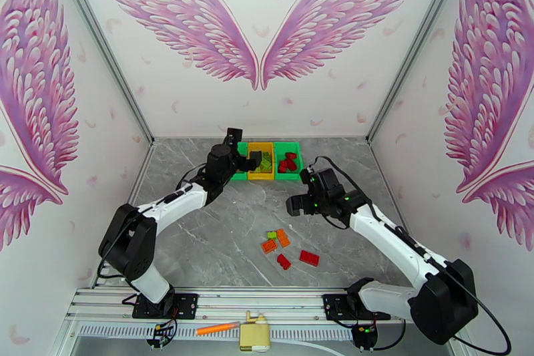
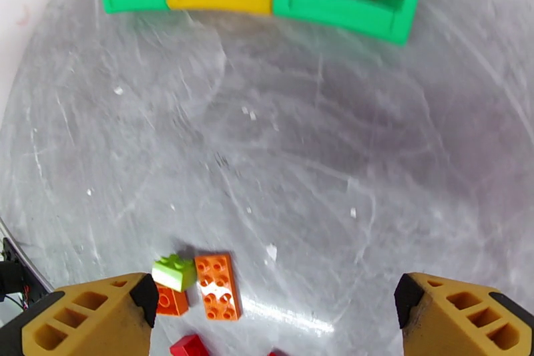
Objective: Sort the legos into containers by color
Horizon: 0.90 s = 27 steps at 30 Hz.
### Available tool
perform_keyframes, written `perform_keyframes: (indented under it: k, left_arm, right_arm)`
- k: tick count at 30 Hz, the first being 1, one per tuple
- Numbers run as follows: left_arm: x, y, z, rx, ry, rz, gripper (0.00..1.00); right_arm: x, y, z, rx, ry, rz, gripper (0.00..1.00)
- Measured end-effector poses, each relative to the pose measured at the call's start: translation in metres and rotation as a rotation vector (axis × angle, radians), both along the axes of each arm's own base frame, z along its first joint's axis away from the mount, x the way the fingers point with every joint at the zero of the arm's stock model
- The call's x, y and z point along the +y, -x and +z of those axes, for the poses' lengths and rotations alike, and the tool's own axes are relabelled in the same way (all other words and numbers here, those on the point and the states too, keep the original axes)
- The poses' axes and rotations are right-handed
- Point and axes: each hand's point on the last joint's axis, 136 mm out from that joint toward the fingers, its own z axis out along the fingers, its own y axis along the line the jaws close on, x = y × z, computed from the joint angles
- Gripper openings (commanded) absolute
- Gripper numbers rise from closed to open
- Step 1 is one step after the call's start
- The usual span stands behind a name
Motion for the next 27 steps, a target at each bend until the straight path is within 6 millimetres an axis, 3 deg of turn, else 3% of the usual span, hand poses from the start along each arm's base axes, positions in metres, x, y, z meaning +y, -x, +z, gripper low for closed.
perform_keyframes:
  k: [3,6,14,21,27]
  left_arm:
    - [0.002,0.02,0.003,-0.04,-0.025,-0.054,0.99]
    - [0.003,0.04,0.002,-0.069,-0.039,-0.113,0.99]
    - [-0.009,0.093,-0.019,-0.056,-0.109,-0.315,0.99]
    - [-0.021,0.144,-0.009,-0.092,-0.184,-0.493,0.99]
    - [-0.029,0.172,-0.027,-0.062,-0.269,-0.605,0.99]
  right_arm:
    - [-0.008,0.028,-0.026,0.092,0.0,-0.082,0.99]
    - [-0.014,0.048,-0.04,0.142,-0.001,-0.163,0.99]
    - [-0.022,0.075,-0.056,0.211,0.029,-0.314,1.0]
    - [-0.017,0.104,-0.075,0.286,0.072,-0.351,1.0]
    - [-0.014,0.12,-0.096,0.344,0.117,-0.363,1.0]
